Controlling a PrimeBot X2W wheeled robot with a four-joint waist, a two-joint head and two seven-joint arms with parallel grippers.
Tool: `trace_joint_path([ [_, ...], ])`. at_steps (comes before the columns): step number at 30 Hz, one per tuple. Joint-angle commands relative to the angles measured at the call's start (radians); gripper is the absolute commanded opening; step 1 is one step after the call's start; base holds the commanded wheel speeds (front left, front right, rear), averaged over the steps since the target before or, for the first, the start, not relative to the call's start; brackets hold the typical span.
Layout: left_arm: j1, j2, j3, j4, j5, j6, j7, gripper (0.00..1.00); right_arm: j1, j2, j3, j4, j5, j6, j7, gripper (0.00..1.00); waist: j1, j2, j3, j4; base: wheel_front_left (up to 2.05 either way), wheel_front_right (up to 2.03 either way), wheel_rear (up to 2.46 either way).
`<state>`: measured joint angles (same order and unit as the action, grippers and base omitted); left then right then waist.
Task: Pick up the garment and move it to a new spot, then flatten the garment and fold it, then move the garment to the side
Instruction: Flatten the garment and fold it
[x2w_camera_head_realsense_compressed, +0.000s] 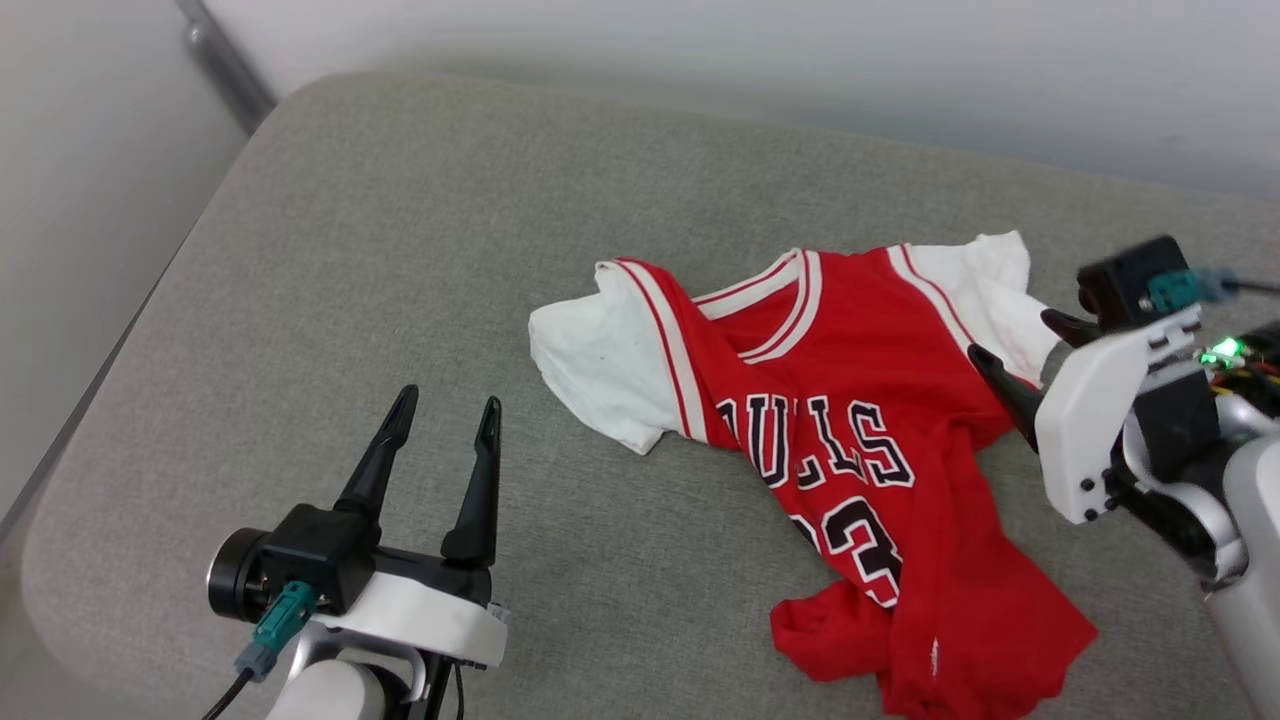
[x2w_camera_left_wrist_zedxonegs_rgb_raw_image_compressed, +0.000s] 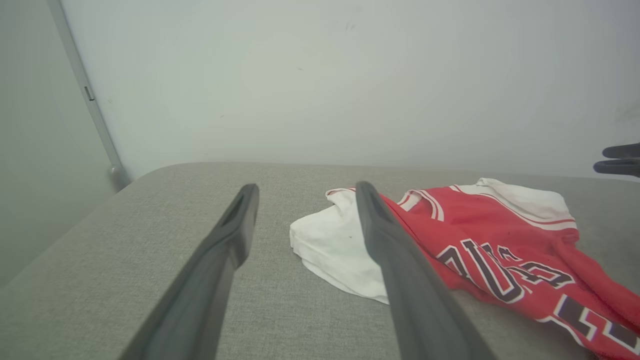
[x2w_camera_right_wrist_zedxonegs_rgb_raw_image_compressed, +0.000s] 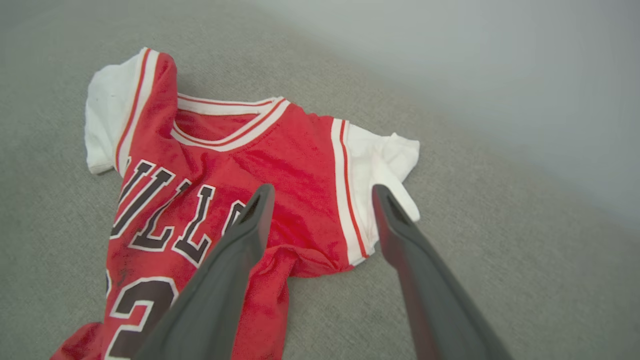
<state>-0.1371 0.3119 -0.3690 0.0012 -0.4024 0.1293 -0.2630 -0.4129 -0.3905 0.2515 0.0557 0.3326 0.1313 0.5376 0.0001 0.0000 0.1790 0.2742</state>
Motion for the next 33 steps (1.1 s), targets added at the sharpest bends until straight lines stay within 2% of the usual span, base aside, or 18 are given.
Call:
trace_joint_path([
  [1,-0.022,-0.015,0.007,0.001,0.007,-0.017,-0.002,1.0,-0.075,-0.04,0.035,0.029,0.045,-0.001,0.129,1.0,-0.0001,0.0,0.058,0.054,0.0,0.0,0.0],
  [5,-0.053,-0.053,0.004,0.0,0.043,-0.043,-0.002,1.0,-0.212,-0.115,0.09,0.095,0.11,-0.001,0.354,1.0,-0.0001,0.0,0.105,0.107,0.0,0.0,0.0],
  [11,-0.077,-0.119,0.019,0.003,0.075,-0.078,-0.003,1.0,-0.315,-0.135,0.113,0.224,0.105,-0.001,0.574,1.0,-0.0001,0.0,0.152,0.162,0.0,0.0,0.0],
  [16,-0.08,-0.154,0.043,0.014,0.093,-0.11,-0.003,1.0,-0.322,-0.142,0.14,0.312,0.084,-0.001,0.636,1.0,-0.0001,0.0,0.179,0.189,0.0,0.0,0.0],
  [22,-0.072,-0.182,0.074,0.028,0.118,-0.138,-0.003,1.0,-0.26,-0.14,0.137,0.399,0.067,-0.001,0.626,1.0,-0.0001,0.0,0.188,0.199,0.0,0.0,0.0],
  [23,-0.069,-0.185,0.079,0.032,0.122,-0.143,-0.003,1.0,-0.243,-0.143,0.138,0.41,0.066,-0.001,0.628,0.46,-0.0001,0.0,0.187,0.197,0.0,0.0,0.0],
  [24,-0.069,-0.185,0.079,0.032,0.122,-0.143,-0.003,1.0,-0.243,-0.143,0.138,0.41,0.066,-0.001,0.628,0.46,-0.0001,0.0,0.187,0.197,0.0,0.0,0.0],
  [25,-0.064,-0.191,0.085,0.04,0.129,-0.149,-0.003,1.0,-0.219,-0.15,0.137,0.427,0.066,-0.001,0.616,0.0,-0.0001,0.0,0.182,0.19,0.0,0.0,0.0],
  [33,-0.048,-0.193,0.107,0.067,0.155,-0.171,-0.003,1.0,-0.171,-0.182,0.098,0.445,0.066,-0.001,0.538,0.0,-0.0001,0.0,0.113,0.131,0.0,0.0,0.0],
])
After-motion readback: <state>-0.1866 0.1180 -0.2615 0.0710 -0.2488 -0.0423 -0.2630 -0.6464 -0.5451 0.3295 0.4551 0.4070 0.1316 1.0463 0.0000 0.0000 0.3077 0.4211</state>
